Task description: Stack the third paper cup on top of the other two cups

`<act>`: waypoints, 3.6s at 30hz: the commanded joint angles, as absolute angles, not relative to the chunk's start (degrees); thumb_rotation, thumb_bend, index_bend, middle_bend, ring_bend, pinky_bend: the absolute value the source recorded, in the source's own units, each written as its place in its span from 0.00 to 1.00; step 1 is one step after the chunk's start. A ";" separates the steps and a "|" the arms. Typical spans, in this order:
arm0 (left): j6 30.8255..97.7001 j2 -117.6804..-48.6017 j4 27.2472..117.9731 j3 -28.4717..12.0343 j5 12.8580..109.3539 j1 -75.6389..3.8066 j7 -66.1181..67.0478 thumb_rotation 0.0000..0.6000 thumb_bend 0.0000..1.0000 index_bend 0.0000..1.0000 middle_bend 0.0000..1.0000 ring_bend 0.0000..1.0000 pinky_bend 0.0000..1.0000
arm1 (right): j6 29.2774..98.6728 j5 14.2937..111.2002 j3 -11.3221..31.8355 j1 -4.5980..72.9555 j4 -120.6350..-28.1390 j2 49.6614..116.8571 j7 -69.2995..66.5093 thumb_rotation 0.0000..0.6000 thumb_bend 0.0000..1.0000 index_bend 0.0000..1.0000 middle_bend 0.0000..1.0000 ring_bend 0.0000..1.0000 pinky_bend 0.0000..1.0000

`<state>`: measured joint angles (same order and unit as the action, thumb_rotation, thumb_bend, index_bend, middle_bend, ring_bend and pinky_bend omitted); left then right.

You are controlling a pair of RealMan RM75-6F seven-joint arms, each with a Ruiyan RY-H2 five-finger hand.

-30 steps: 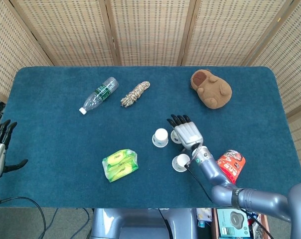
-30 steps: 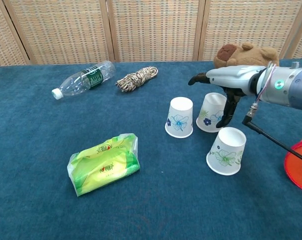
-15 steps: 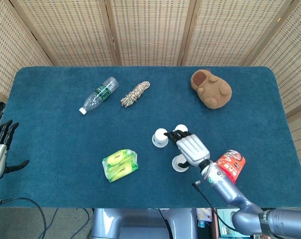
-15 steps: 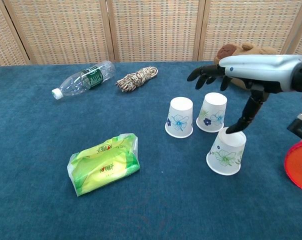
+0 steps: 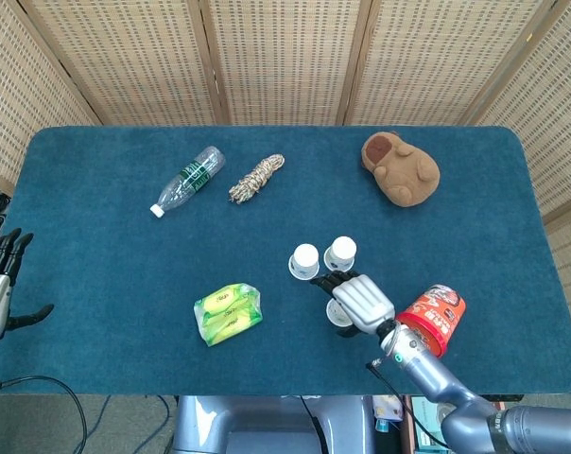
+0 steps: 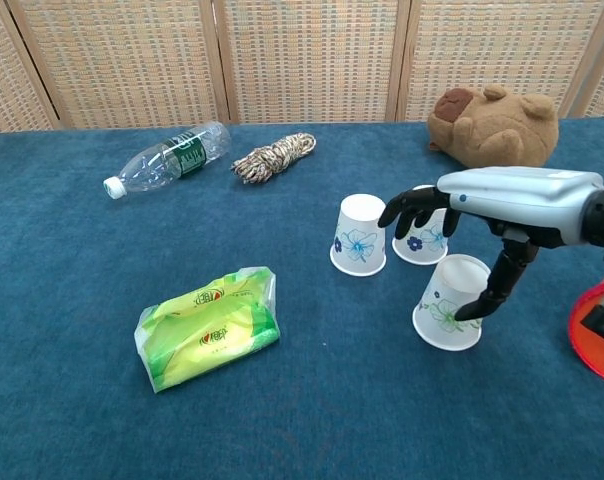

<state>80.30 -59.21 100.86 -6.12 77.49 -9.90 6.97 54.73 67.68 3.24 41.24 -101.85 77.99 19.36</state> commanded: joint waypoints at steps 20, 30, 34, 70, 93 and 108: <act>79.86 -59.33 101.30 -5.87 77.03 -10.01 7.83 1.00 0.16 0.00 0.00 0.00 0.00 | 55.17 72.37 2.75 39.60 -93.26 81.72 14.60 1.00 0.45 0.44 0.54 0.43 0.55; 79.52 -59.34 101.59 -5.87 76.70 -10.21 8.36 1.00 0.16 0.00 0.00 0.00 0.00 | 59.90 75.20 6.87 39.08 -102.62 73.94 13.91 1.00 0.46 0.45 0.55 0.44 0.55; 79.48 -59.43 101.67 -5.83 76.69 -10.27 8.65 1.00 0.16 0.00 0.00 0.00 0.00 | 59.87 73.16 10.11 40.17 -105.96 70.37 14.87 1.00 0.46 0.45 0.55 0.44 0.55; 78.38 -58.74 102.04 -5.99 75.26 -10.66 8.25 1.00 0.16 0.00 0.00 0.00 0.00 | 56.05 44.70 15.23 54.25 -98.40 77.60 30.89 1.00 0.46 0.45 0.54 0.43 0.55; 77.95 -58.72 101.97 -5.93 74.95 -10.86 8.04 1.00 0.16 0.00 0.00 0.00 0.00 | 57.83 41.47 14.09 55.93 -96.70 80.20 33.20 1.00 0.46 0.45 0.52 0.44 0.55; 77.87 -58.50 102.13 -5.96 74.79 -10.89 7.76 1.00 0.16 0.00 0.00 0.00 0.00 | 57.19 40.60 13.25 56.29 -97.14 79.25 33.69 1.00 0.35 0.30 0.22 0.19 0.42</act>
<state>77.87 -58.50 102.13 -5.96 74.79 -10.89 7.76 57.20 40.63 13.31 56.30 -97.03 79.35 33.66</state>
